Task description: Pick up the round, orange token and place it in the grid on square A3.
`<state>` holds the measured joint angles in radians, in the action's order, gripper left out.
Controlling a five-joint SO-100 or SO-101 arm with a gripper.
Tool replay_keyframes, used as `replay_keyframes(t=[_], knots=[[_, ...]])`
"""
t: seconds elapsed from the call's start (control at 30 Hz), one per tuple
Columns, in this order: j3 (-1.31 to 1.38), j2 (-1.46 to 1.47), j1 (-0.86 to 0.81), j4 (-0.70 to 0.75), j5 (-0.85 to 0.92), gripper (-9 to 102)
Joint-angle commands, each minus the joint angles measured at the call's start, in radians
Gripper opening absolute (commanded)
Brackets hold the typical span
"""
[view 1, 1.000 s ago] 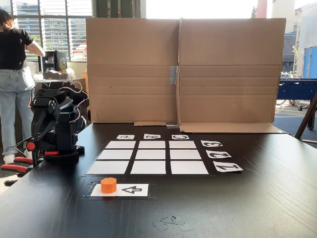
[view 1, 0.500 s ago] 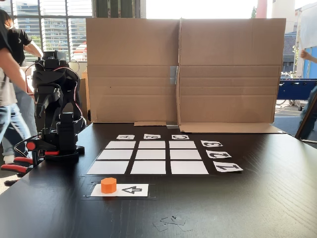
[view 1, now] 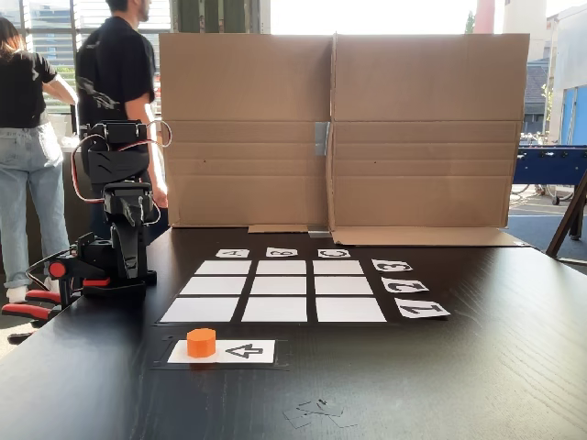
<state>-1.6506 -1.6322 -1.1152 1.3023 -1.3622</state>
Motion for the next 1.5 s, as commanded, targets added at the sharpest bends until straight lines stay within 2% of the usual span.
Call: replay_keyframes(t=[0.0, 0.27, 0.7, 1.1, 1.47], knots=[[0.072, 0.060, 0.011, -0.006, 0.051, 69], [0.204, 0.199, 0.041, 0.006, 0.206, 69], [0.212, 0.319, 0.114, -0.009, 0.515, 69], [0.353, 0.505, 0.121, -0.028, 0.531, 69], [0.380, 0.545, 0.196, -0.034, 0.563, 69]])
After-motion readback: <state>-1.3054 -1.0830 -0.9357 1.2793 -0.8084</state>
